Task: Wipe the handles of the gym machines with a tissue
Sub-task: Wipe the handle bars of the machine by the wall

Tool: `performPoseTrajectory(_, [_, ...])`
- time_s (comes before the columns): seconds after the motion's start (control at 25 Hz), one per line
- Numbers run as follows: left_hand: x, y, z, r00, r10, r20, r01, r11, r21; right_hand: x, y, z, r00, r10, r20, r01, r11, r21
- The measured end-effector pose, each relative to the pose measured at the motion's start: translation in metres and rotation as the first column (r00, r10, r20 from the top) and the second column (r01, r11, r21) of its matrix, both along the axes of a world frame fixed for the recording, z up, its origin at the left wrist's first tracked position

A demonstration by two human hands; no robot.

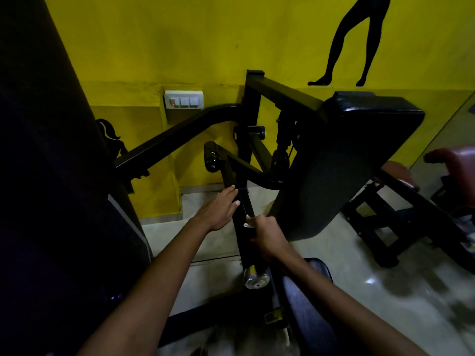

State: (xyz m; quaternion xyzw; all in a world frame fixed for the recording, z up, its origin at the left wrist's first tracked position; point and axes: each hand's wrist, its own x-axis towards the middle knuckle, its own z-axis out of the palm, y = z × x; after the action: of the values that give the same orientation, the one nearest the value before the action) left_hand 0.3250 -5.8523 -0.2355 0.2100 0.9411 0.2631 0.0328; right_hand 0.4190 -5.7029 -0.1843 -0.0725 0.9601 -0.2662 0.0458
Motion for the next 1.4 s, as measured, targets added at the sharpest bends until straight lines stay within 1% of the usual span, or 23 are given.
performPoseTrajectory(0.2, [0.017,0.003,0.000,1.000,0.024,0.004,-0.024,1.000,0.006,0.026,0.008,-0.004,0.998,0.063,-0.030,-0.063,0.998,0.012])
performPoseTrajectory(0.36, [0.028,0.007,0.001,0.999,0.039,0.002,-0.039,0.999,0.023,0.040,0.011,-0.005,0.996,0.072,-0.047,-0.069,0.995,0.072])
performPoseTrajectory(0.48, [0.029,0.008,0.003,0.999,0.038,0.001,-0.038,0.999,0.020,0.048,0.010,-0.001,0.994,0.086,-0.072,-0.080,0.993,0.083])
performPoseTrajectory(0.56, [0.029,0.008,0.002,0.999,0.041,-0.011,-0.041,0.999,0.015,0.049,0.010,0.003,0.994,0.101,-0.047,-0.096,0.991,0.097])
performPoseTrajectory(0.64, [0.027,0.008,0.001,0.999,0.041,-0.036,-0.041,0.999,0.007,0.047,0.012,0.005,0.995,0.093,-0.028,-0.090,0.991,0.097])
performPoseTrajectory(0.72, [0.023,0.007,0.000,0.997,0.033,-0.070,-0.033,0.999,0.007,0.040,0.015,0.006,0.999,0.031,-0.044,-0.028,0.997,0.069])
performPoseTrajectory(0.76, [0.020,0.006,0.001,0.995,0.024,-0.095,-0.023,1.000,0.006,0.033,0.017,0.006,0.998,-0.007,-0.058,0.010,0.999,0.054])
performPoseTrajectory(0.84, [0.014,0.004,0.000,0.990,-0.003,-0.140,0.002,1.000,-0.001,0.015,0.020,0.007,0.994,-0.082,-0.073,0.078,0.996,-0.052])
performPoseTrajectory(0.88, [0.010,0.002,0.000,0.988,-0.009,-0.155,0.009,1.000,0.000,0.002,0.020,0.008,0.989,-0.113,-0.092,0.102,0.989,-0.111])
performPoseTrajectory(0.96, [-0.003,-0.002,-0.001,0.986,0.003,-0.170,-0.001,1.000,0.015,-0.030,0.019,0.009,0.981,-0.149,-0.127,0.128,0.978,-0.165])
performPoseTrajectory(1.08, [-0.031,-0.009,-0.003,0.980,0.048,-0.193,-0.044,0.999,0.026,-0.083,0.012,0.007,0.973,-0.174,-0.152,0.146,0.973,-0.178])
performPoseTrajectory(1.16, [-0.050,-0.012,-0.004,0.972,0.066,-0.226,-0.068,0.998,0.000,-0.115,0.005,0.003,0.969,-0.201,-0.142,0.172,0.967,-0.189])
performPoseTrajectory(1.28, [-0.081,-0.017,-0.006,0.966,0.084,-0.245,-0.093,0.995,-0.027,-0.165,-0.010,-0.013,0.971,-0.197,-0.132,0.175,0.971,-0.164])
performPoseTrajectory(1.4, [-0.110,-0.023,-0.010,0.970,0.067,-0.233,-0.089,0.992,-0.085,-0.205,-0.024,-0.025,0.964,-0.236,-0.122,0.209,0.957,-0.201])
